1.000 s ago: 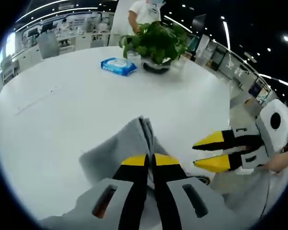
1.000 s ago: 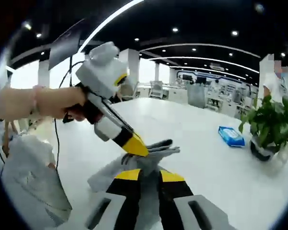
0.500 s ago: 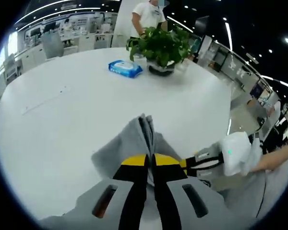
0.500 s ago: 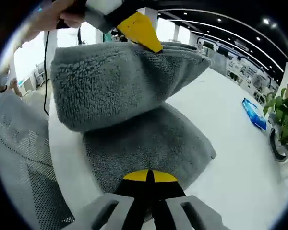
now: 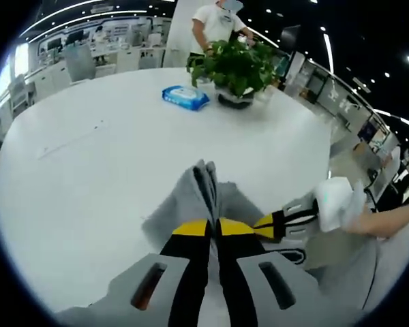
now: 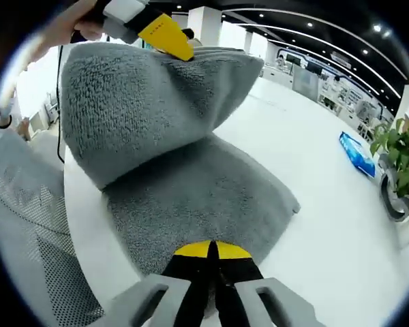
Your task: Open the folded towel by lifting each exposed corner and separating the folded layers until the towel lies flat within the target outline without major curled edges
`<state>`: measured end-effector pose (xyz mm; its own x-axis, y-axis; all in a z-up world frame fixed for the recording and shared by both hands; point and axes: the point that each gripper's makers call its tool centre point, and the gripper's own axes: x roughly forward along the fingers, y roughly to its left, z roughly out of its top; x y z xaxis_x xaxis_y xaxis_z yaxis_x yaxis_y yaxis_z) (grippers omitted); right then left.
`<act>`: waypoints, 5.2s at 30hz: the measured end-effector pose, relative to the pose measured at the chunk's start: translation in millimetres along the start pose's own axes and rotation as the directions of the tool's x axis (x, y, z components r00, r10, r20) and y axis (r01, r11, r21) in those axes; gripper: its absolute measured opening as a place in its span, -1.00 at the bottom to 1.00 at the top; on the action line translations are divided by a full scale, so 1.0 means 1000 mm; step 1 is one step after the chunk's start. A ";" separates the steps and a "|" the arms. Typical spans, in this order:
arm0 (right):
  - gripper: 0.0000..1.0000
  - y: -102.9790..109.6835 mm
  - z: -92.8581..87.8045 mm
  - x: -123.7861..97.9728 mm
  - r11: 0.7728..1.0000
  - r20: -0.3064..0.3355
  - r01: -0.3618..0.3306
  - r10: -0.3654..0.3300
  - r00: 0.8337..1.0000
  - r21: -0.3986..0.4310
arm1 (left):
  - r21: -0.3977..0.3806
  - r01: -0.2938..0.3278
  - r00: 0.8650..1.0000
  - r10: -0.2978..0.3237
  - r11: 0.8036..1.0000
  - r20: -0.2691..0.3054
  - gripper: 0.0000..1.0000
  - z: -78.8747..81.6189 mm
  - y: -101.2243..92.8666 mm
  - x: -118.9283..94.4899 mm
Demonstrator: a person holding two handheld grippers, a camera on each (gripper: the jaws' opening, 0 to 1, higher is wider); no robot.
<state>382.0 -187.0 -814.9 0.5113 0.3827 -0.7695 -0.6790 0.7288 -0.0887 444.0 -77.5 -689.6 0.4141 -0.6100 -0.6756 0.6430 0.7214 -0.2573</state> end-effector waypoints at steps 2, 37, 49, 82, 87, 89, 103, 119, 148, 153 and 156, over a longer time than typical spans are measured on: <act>-1.00 -0.005 -0.003 -0.002 1.000 -0.009 0.012 -0.012 1.000 0.017 | -0.004 -0.005 1.000 0.005 1.000 -0.004 -0.95 -0.001 0.005 -0.004; -1.00 -0.026 -0.019 -0.012 0.993 -0.054 0.085 -0.081 0.995 0.078 | -0.157 -0.197 0.980 0.191 0.968 -0.051 -0.95 -0.084 0.075 -0.063; -1.00 -0.024 -0.019 -0.012 0.994 -0.047 0.099 -0.096 0.994 0.047 | -0.236 -0.233 0.972 0.227 0.943 -0.056 -0.95 -0.117 0.090 -0.061; -1.00 -0.022 -0.015 -0.010 0.923 -0.059 0.226 -0.256 0.965 -0.312 | -0.081 -0.382 0.919 0.388 0.920 0.066 -0.85 -0.145 0.122 -0.049; -0.86 -0.033 -0.009 -0.023 0.961 -0.018 0.266 -0.268 0.963 -0.071 | -0.047 -0.431 0.867 0.428 0.901 0.257 -0.85 -0.095 0.117 -0.074; -0.87 -0.032 0.004 -0.031 0.952 0.026 0.299 -0.298 0.954 -0.062 | 0.068 -0.391 0.881 0.351 0.918 0.318 -0.85 -0.074 0.100 -0.065; -1.00 0.068 0.016 0.005 0.997 -0.014 0.036 -0.037 0.999 -0.072 | 0.381 -0.161 0.986 0.160 0.910 0.035 -0.89 -0.118 0.064 0.032; -1.00 0.052 0.030 0.023 0.914 -0.182 0.157 -0.238 0.954 -0.374 | 0.429 -0.213 0.974 0.224 0.878 0.026 -0.97 -0.131 0.066 0.017; -1.00 0.031 0.059 0.049 0.947 -0.184 0.143 -0.201 0.962 -0.287 | 0.374 -0.197 0.972 0.230 0.906 -0.046 -0.98 -0.159 0.049 -0.003; -1.00 0.028 0.070 0.060 0.941 -0.180 0.140 -0.203 0.963 -0.309 | 0.388 -0.205 0.970 0.238 0.898 -0.039 -0.98 -0.164 0.045 -0.006; -1.00 0.027 0.076 0.065 0.923 -0.203 0.131 -0.215 0.955 -0.363 | 0.380 -0.200 0.971 0.235 0.903 -0.047 -0.98 -0.165 0.044 -0.006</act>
<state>437.2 -98.9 -819.2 0.5278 0.0935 -0.8442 -0.7505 0.5167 -0.4120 363.2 12.1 -810.5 0.5229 -0.4077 -0.7485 0.7429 0.6486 0.1656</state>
